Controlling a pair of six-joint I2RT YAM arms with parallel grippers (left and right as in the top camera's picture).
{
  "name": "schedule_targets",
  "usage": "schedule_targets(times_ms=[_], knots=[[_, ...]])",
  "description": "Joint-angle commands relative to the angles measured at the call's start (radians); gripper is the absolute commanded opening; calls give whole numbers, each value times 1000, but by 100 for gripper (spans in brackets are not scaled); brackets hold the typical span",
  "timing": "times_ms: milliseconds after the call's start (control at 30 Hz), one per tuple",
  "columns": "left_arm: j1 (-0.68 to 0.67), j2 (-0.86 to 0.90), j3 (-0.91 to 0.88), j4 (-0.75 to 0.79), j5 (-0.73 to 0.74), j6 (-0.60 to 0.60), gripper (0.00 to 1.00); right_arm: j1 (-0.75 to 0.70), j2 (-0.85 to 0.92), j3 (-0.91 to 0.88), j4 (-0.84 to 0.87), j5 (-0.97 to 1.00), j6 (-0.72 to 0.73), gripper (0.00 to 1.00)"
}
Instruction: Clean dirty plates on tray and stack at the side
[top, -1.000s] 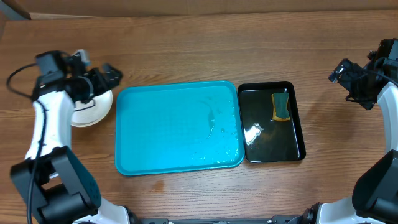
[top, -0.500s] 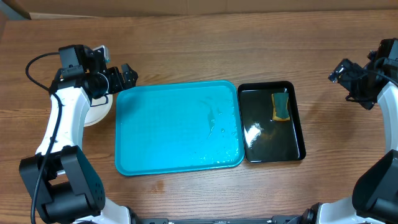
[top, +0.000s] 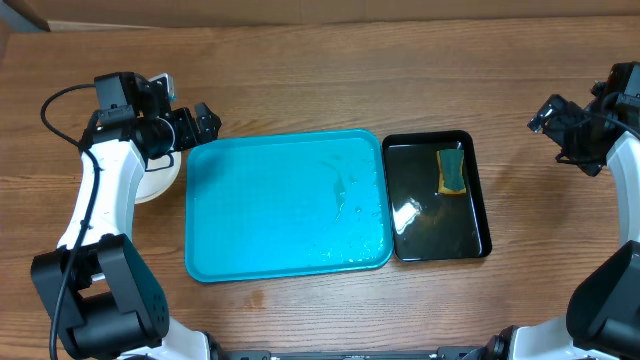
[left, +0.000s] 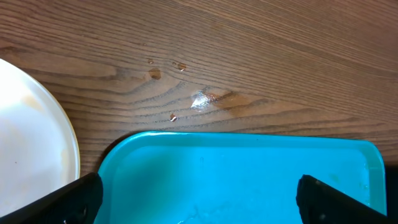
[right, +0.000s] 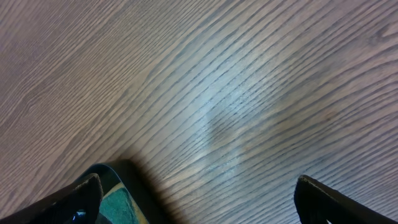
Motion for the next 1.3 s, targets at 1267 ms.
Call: schedule_targets(times_ms=[1267], knots=[[-6, 6, -5, 3, -7, 18, 100, 439, -1001, -192, 67, 10, 3, 100]])
